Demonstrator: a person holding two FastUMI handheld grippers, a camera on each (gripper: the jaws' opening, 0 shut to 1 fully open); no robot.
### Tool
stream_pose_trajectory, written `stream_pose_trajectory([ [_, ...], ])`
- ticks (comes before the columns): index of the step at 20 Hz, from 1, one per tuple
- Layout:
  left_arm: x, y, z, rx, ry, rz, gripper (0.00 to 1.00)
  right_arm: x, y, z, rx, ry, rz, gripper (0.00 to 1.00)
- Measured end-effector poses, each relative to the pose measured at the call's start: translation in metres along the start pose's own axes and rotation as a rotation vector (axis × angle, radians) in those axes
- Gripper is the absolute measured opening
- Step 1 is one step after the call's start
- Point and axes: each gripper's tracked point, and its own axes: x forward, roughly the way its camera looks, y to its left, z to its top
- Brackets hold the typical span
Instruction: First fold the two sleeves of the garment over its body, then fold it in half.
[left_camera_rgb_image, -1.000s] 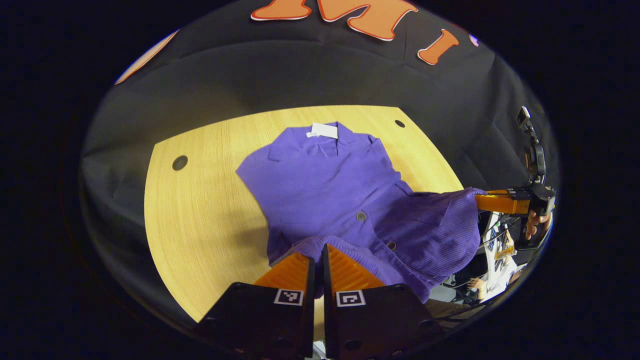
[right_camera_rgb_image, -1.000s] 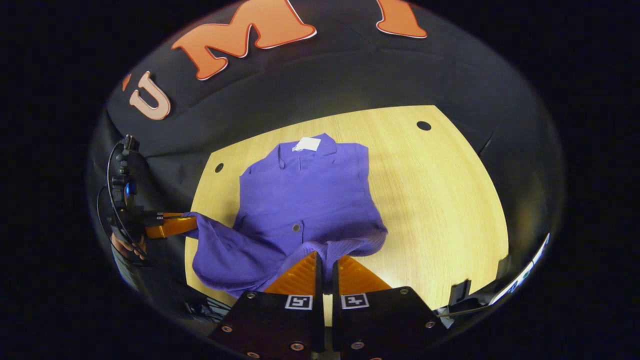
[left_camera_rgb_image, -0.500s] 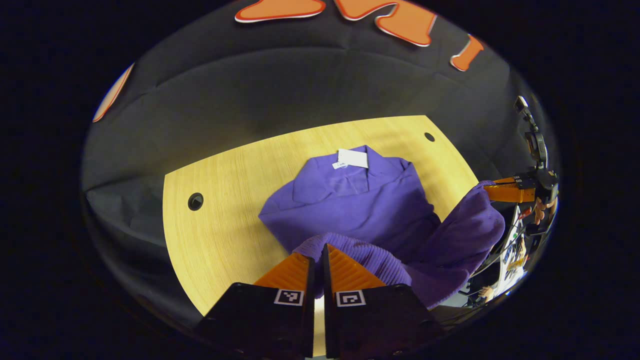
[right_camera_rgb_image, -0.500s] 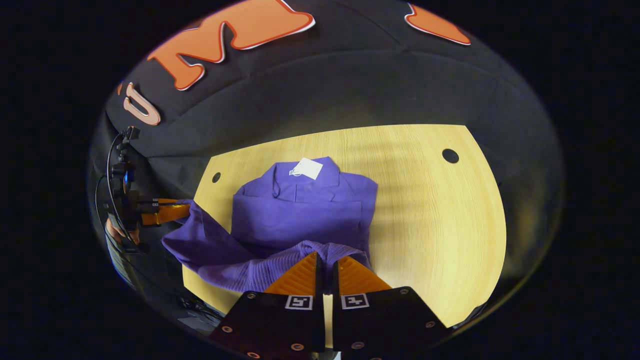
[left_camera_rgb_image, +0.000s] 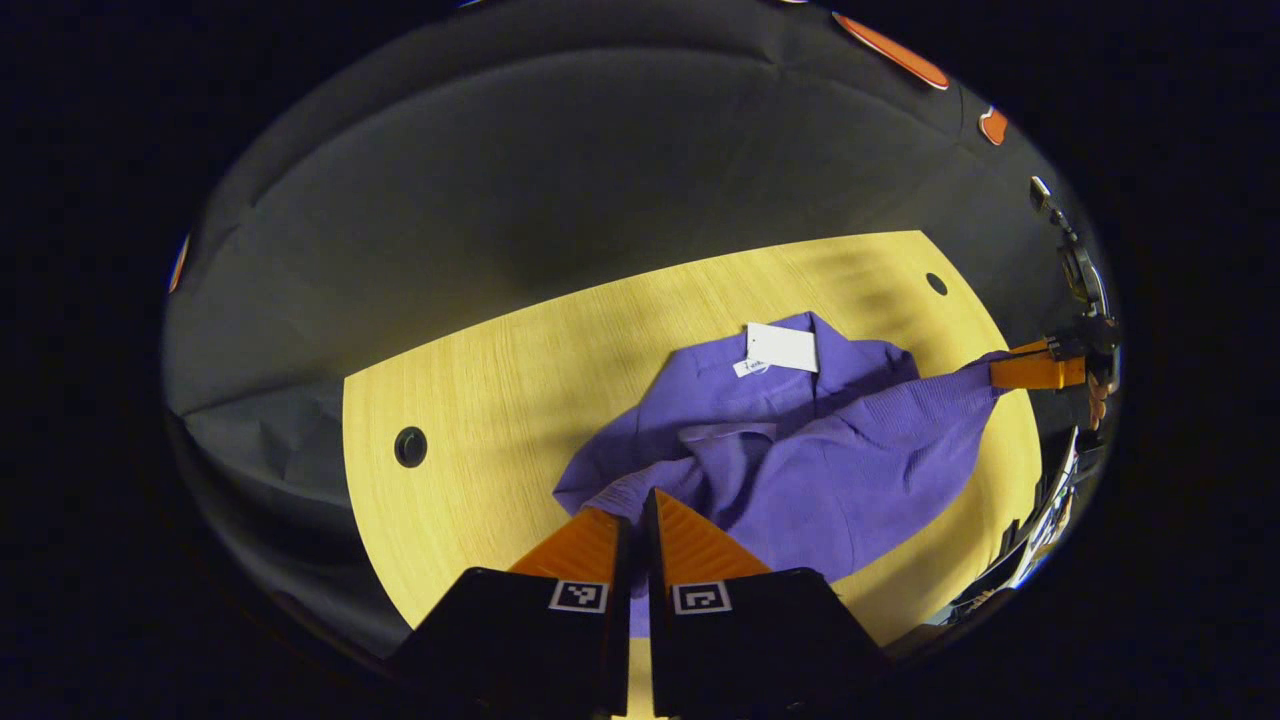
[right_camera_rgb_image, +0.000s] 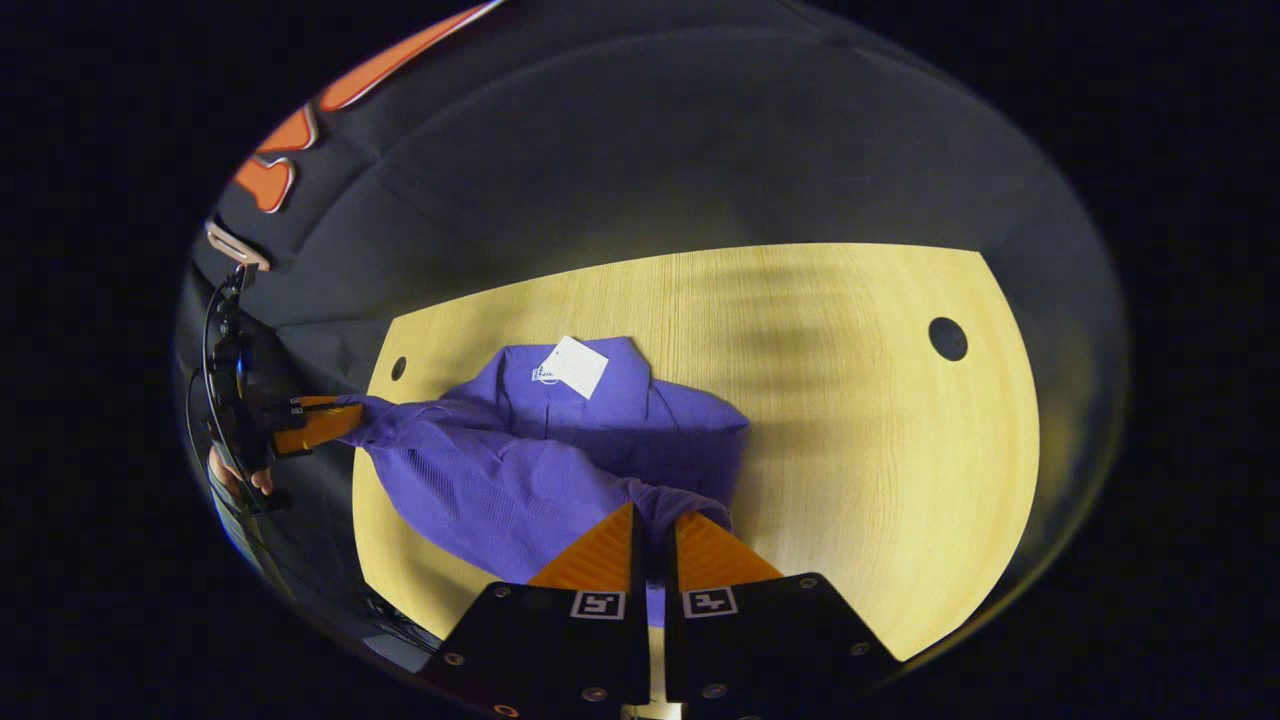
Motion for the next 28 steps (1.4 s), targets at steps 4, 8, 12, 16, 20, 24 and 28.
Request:
stream_pose_trajectory([
  [4,0.021,0.008,0.020,-0.060,-0.097,0.066,0.10,0.019,0.002,0.019,0.081,-0.031,0.057,0.06],
  [8,0.026,0.029,0.036,-0.156,-0.213,0.161,0.13,0.025,-0.003,0.055,0.211,-0.135,0.091,0.11],
  [12,0.012,0.063,0.065,-0.211,-0.387,0.299,0.25,0.022,-0.009,0.089,0.296,-0.265,0.116,0.23],
  [16,-0.017,0.065,0.071,-0.238,-0.448,0.315,0.37,0.001,-0.014,0.101,0.314,-0.355,0.121,0.42],
  [20,-0.059,0.052,0.067,-0.296,-0.537,0.260,0.82,-0.032,-0.004,0.091,0.219,-0.453,0.070,0.56],
  [24,-0.112,0.035,0.062,-0.236,-0.626,0.240,0.95,-0.076,0.019,0.075,0.075,-0.557,0.008,0.81],
  [28,-0.163,0.004,0.052,-0.201,-0.704,0.190,0.95,-0.120,0.044,0.065,0.005,-0.652,-0.047,0.94],
])
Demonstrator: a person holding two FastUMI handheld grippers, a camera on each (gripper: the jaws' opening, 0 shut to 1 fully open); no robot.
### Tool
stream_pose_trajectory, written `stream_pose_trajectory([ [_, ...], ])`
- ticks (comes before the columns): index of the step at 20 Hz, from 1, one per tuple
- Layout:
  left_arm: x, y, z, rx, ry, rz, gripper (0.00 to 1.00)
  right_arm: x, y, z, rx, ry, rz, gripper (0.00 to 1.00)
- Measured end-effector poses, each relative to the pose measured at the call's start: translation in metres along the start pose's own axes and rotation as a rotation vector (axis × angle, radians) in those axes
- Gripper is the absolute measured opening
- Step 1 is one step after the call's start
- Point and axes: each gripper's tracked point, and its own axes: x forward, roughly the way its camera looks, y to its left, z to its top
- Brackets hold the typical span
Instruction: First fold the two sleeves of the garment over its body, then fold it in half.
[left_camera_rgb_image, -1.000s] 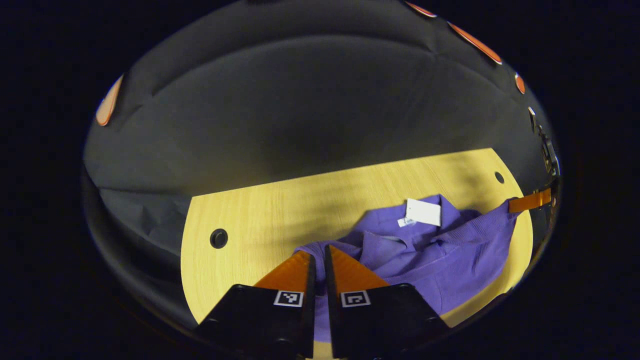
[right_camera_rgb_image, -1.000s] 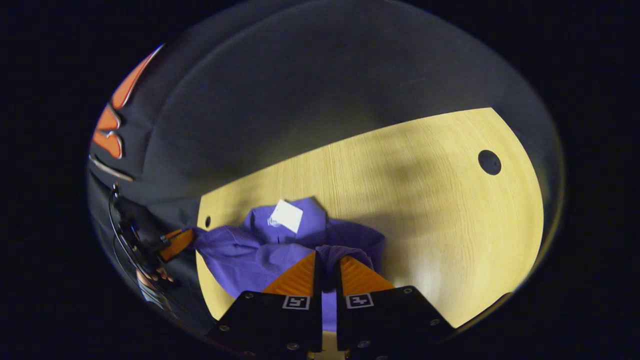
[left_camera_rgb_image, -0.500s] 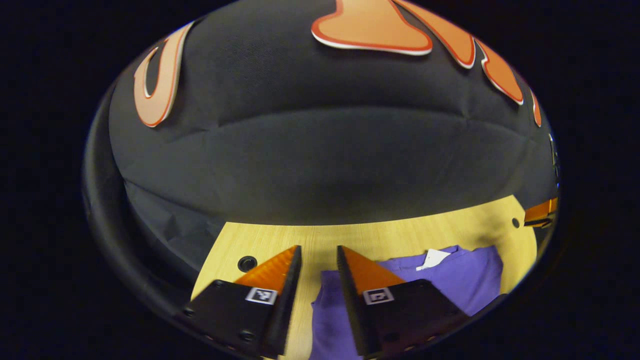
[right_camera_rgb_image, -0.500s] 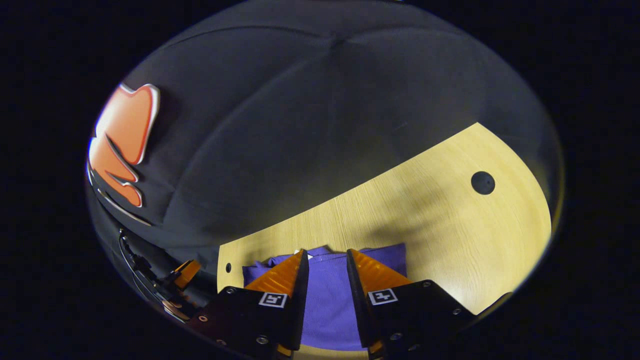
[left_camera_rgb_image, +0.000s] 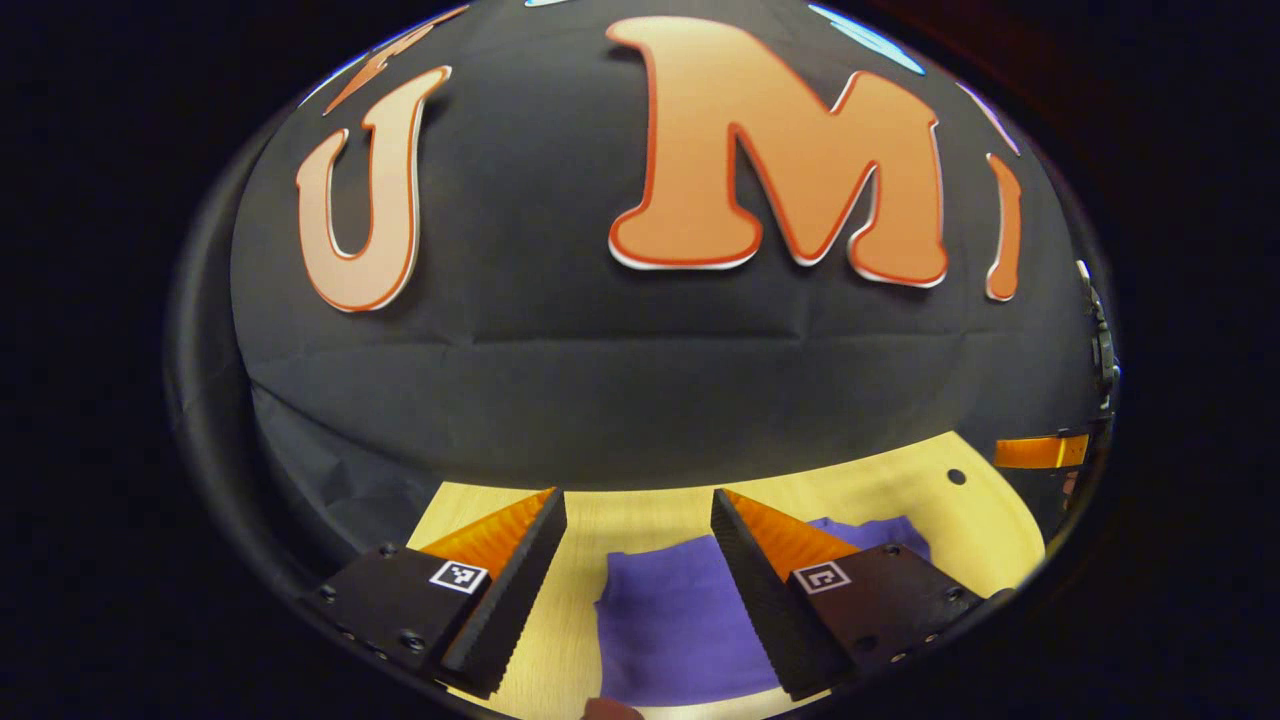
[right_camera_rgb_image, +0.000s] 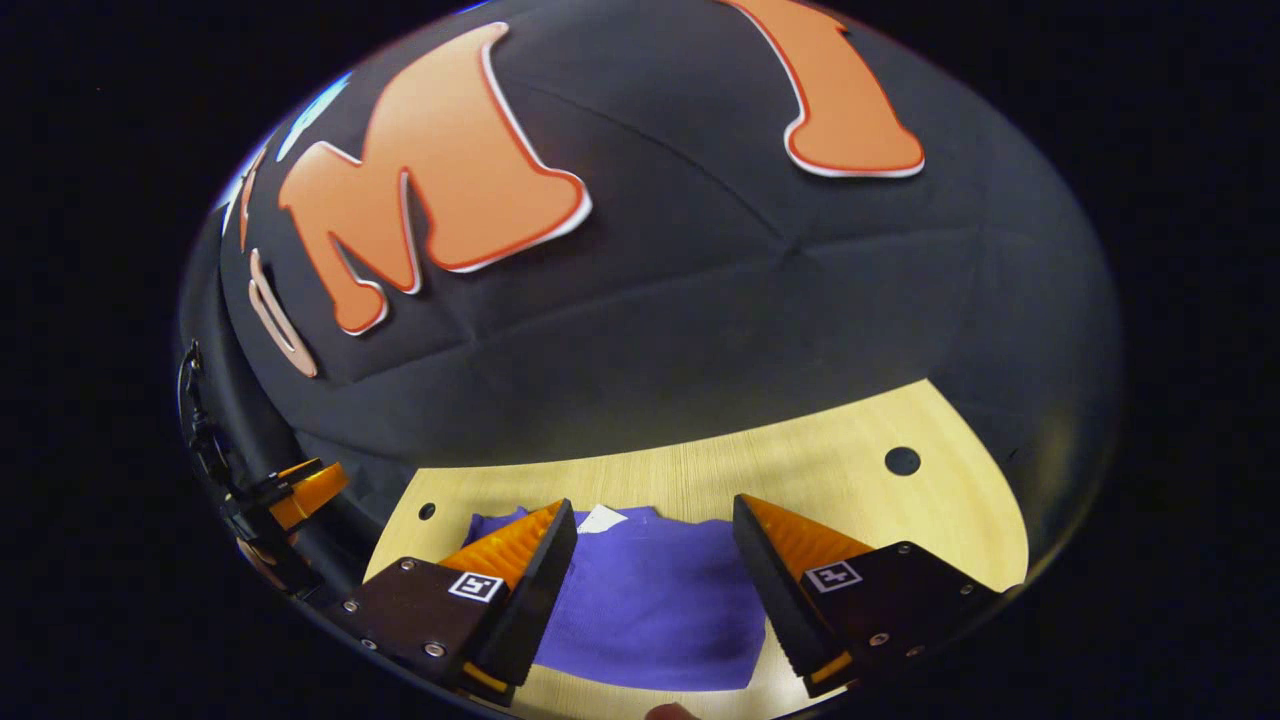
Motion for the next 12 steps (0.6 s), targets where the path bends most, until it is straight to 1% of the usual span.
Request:
stream_pose_trajectory([
  [1,-0.011,-0.005,0.006,0.009,-0.018,-0.015,0.95,-0.010,0.007,0.005,-0.009,-0.022,0.003,0.94],
  [6,-0.067,-0.021,0.030,0.031,-0.117,-0.051,0.94,-0.061,0.023,0.026,-0.061,-0.139,-0.047,0.95],
  [9,-0.101,-0.026,0.045,0.035,-0.182,-0.064,0.95,-0.092,0.041,0.036,-0.098,-0.221,-0.044,0.95],
  [12,-0.132,-0.033,0.056,0.039,-0.254,-0.074,0.95,-0.121,0.058,0.043,-0.164,-0.299,-0.047,0.95],
])
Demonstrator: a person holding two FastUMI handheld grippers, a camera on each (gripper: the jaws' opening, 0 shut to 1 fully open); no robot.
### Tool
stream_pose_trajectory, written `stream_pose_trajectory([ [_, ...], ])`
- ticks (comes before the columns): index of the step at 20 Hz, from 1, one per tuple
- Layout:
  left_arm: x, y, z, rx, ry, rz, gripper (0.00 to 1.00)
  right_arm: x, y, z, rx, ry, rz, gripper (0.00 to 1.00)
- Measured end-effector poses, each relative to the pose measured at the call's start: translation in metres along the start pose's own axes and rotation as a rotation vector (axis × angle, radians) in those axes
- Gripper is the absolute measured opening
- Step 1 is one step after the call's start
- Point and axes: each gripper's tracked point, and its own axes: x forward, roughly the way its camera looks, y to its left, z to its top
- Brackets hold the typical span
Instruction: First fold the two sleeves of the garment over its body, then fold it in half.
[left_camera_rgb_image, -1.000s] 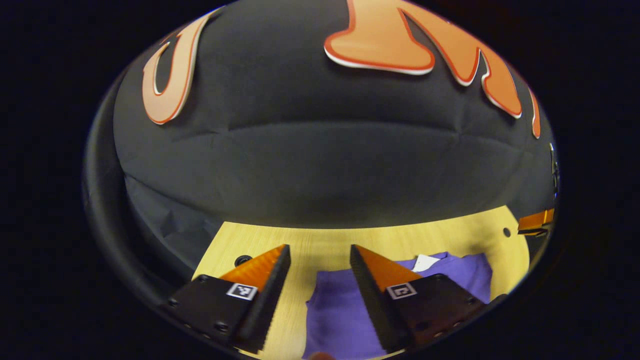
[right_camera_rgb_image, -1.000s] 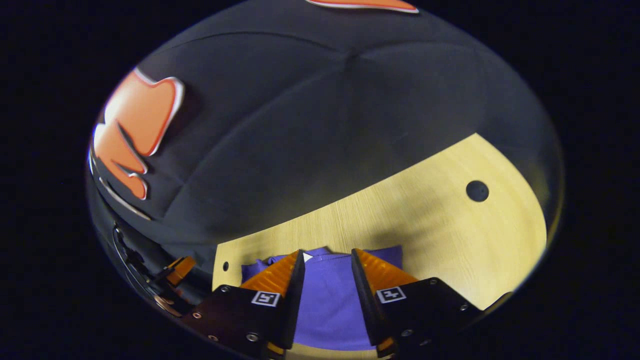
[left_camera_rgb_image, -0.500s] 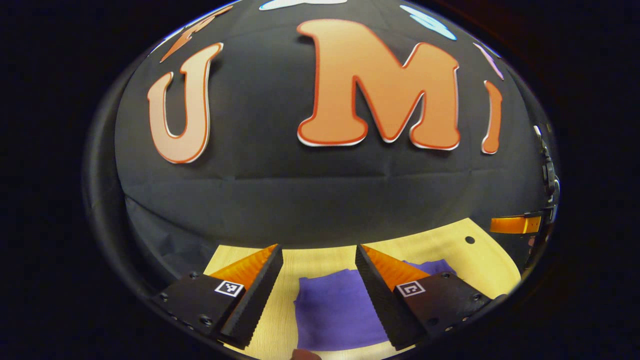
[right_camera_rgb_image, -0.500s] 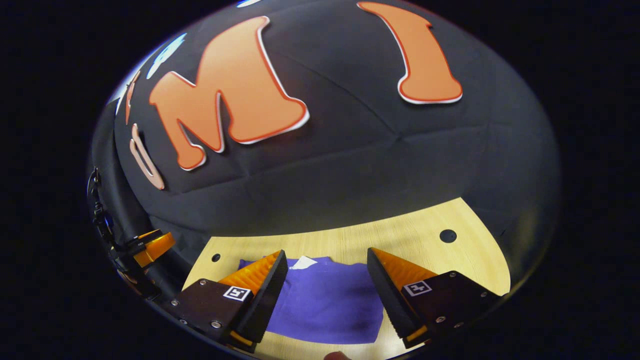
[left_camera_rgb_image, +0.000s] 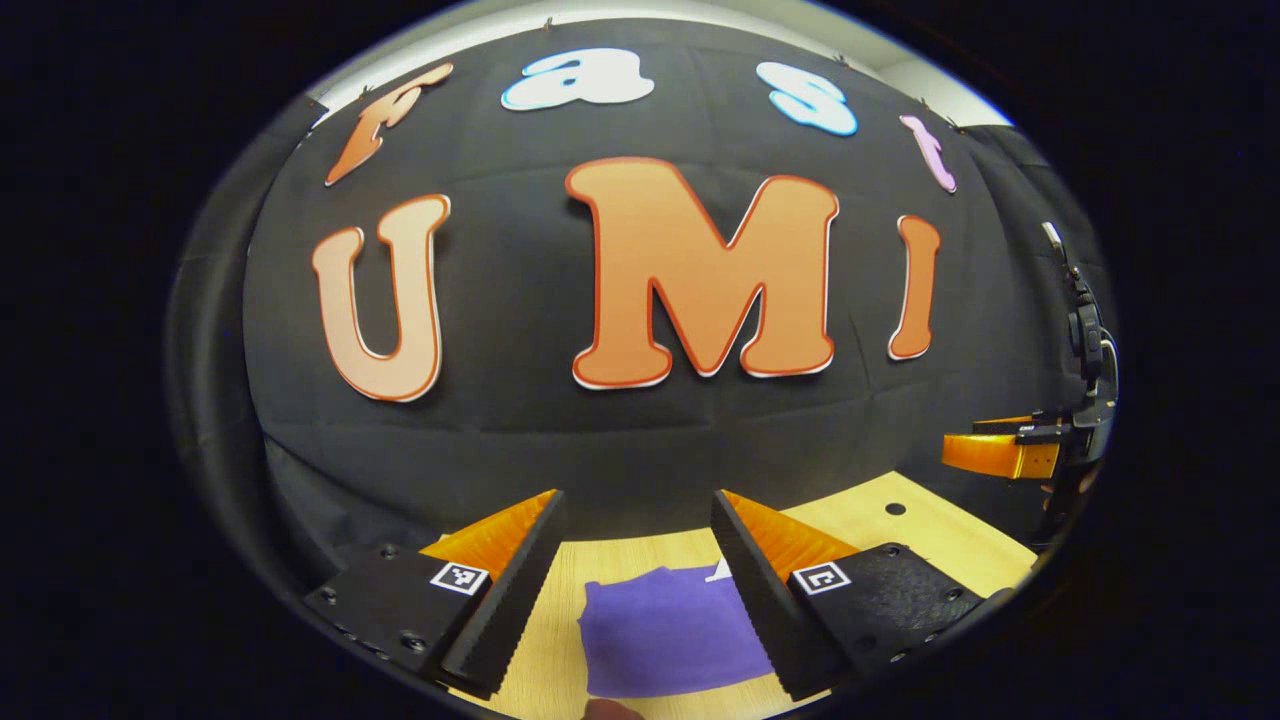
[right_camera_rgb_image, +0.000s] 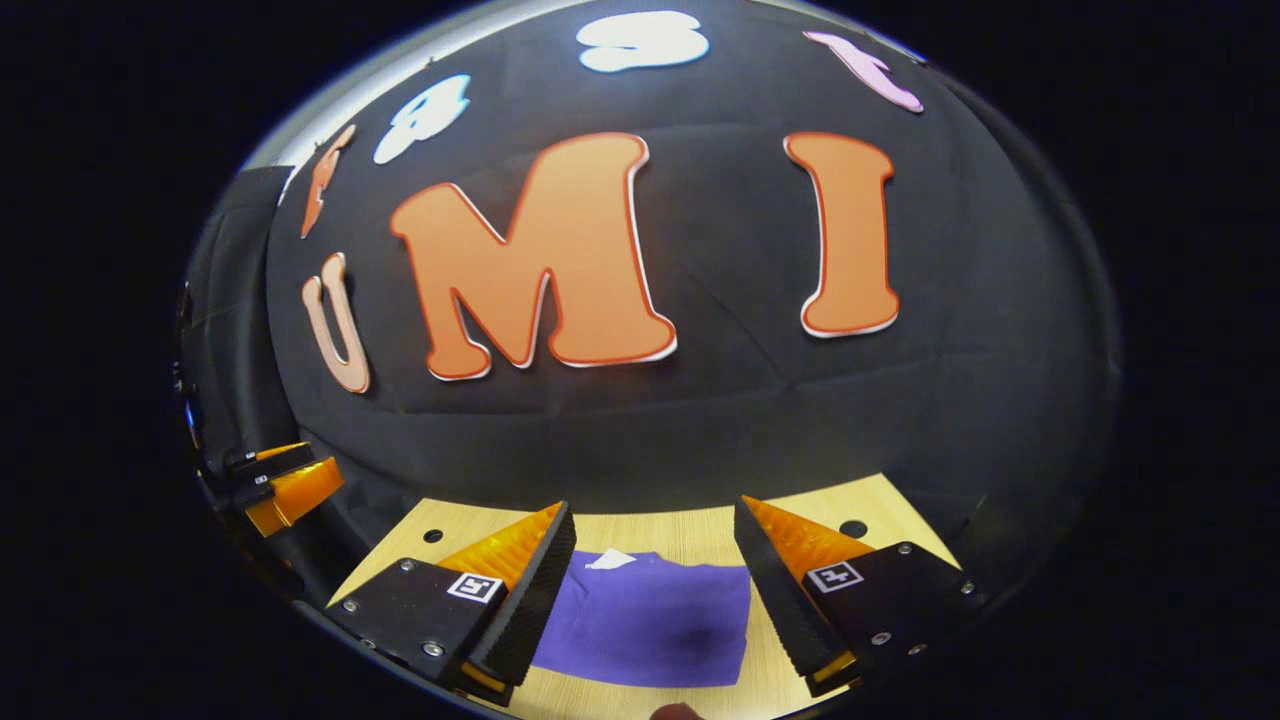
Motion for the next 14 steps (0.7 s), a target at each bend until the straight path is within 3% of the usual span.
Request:
stream_pose_trajectory([
  [7,-0.064,-0.022,0.015,-0.059,-0.131,-0.024,0.95,-0.043,0.030,0.012,-0.124,-0.128,-0.034,0.94],
  [13,-0.088,-0.035,-0.007,-0.070,-0.153,-0.046,0.95,-0.066,0.068,-0.006,-0.144,-0.157,0.031,0.94],
  [14,-0.091,-0.036,-0.011,-0.087,-0.143,-0.052,0.95,-0.070,0.071,-0.009,-0.159,-0.158,0.031,1.00],
])
